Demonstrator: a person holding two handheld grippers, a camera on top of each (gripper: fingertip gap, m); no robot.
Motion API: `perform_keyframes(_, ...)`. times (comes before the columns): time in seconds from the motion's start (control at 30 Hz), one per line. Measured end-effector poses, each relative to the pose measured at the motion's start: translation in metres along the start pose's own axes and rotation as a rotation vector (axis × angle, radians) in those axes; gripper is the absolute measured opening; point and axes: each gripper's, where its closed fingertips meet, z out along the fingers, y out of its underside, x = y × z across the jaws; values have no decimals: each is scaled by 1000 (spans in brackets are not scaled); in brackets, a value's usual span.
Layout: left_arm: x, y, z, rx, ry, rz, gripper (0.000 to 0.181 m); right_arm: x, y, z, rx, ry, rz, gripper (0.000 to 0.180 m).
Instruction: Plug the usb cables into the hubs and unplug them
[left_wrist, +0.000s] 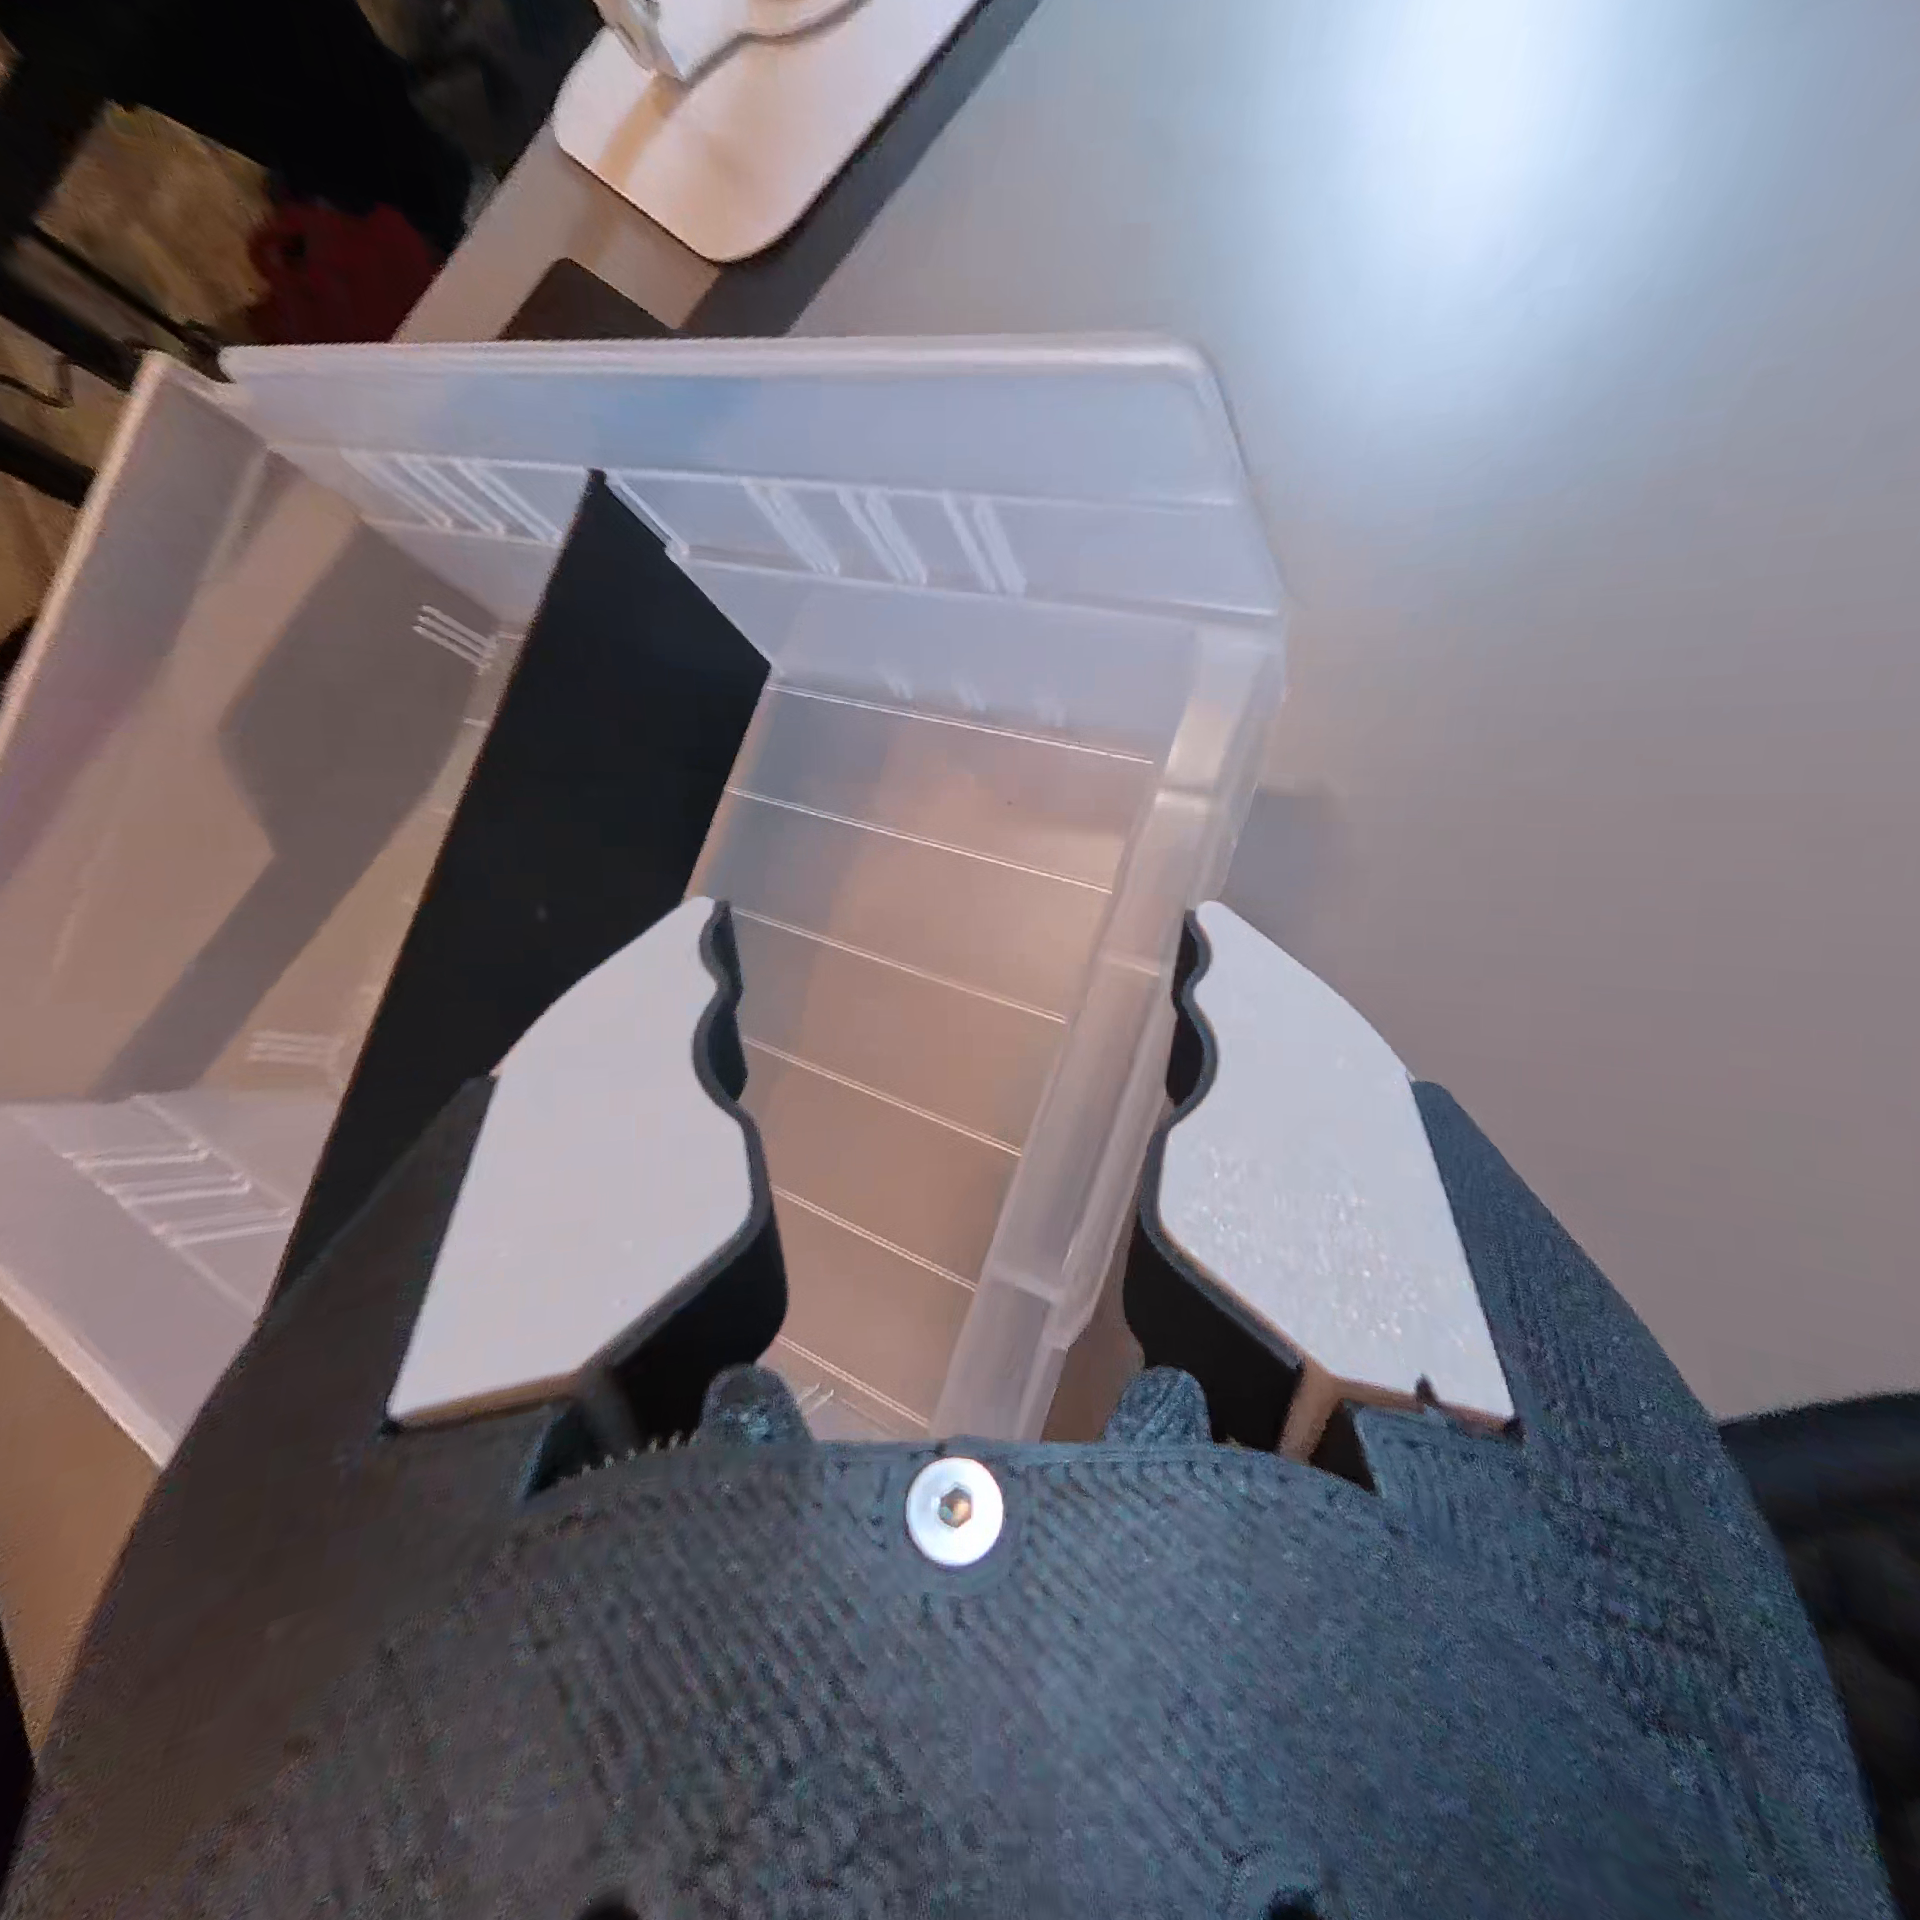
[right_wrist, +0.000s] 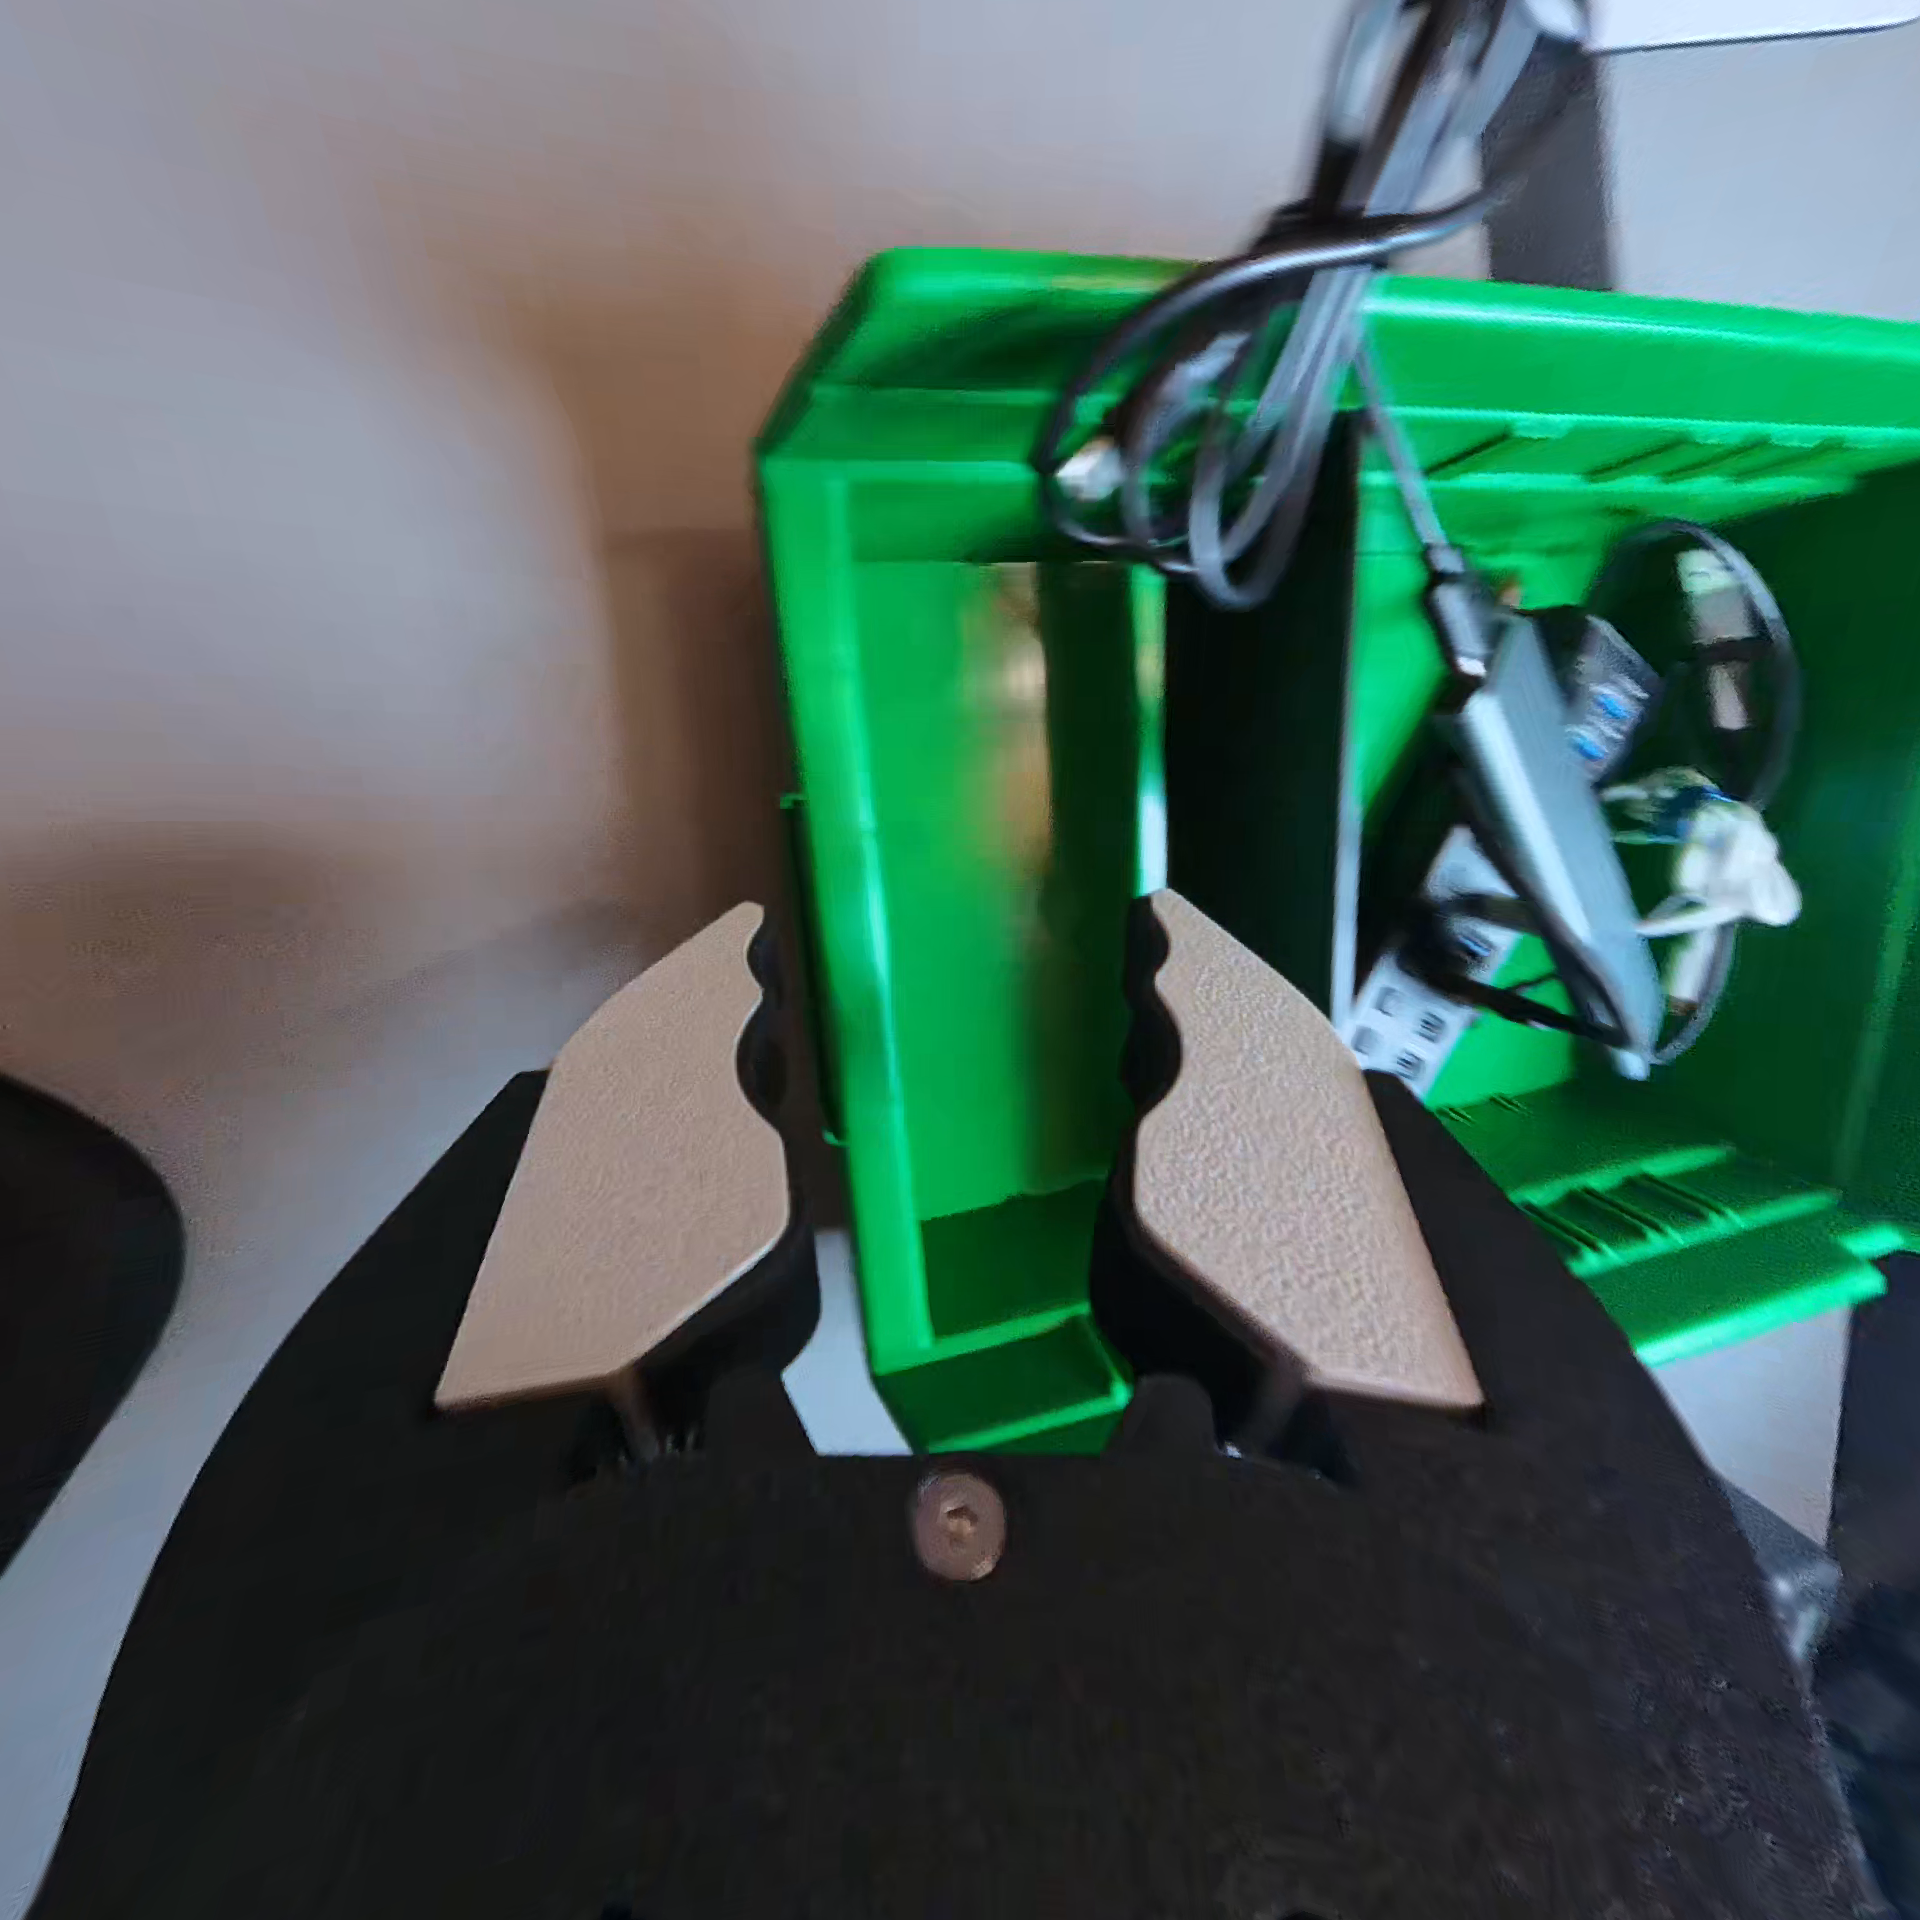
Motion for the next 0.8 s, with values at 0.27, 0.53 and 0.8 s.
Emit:
perform_keyframes(0.27,27,17,-3,-200,161,120,81,-26,-5,43,-72,-41,-101,60)
perform_keyframes(0.53,37,48,17,-321,208,186,50,-24,-6,60,-75,-47,-118,46)
perform_keyframes(0.8,53,32,25,-231,179,314,29,-33,-4,64,-81,-12,-177,26)
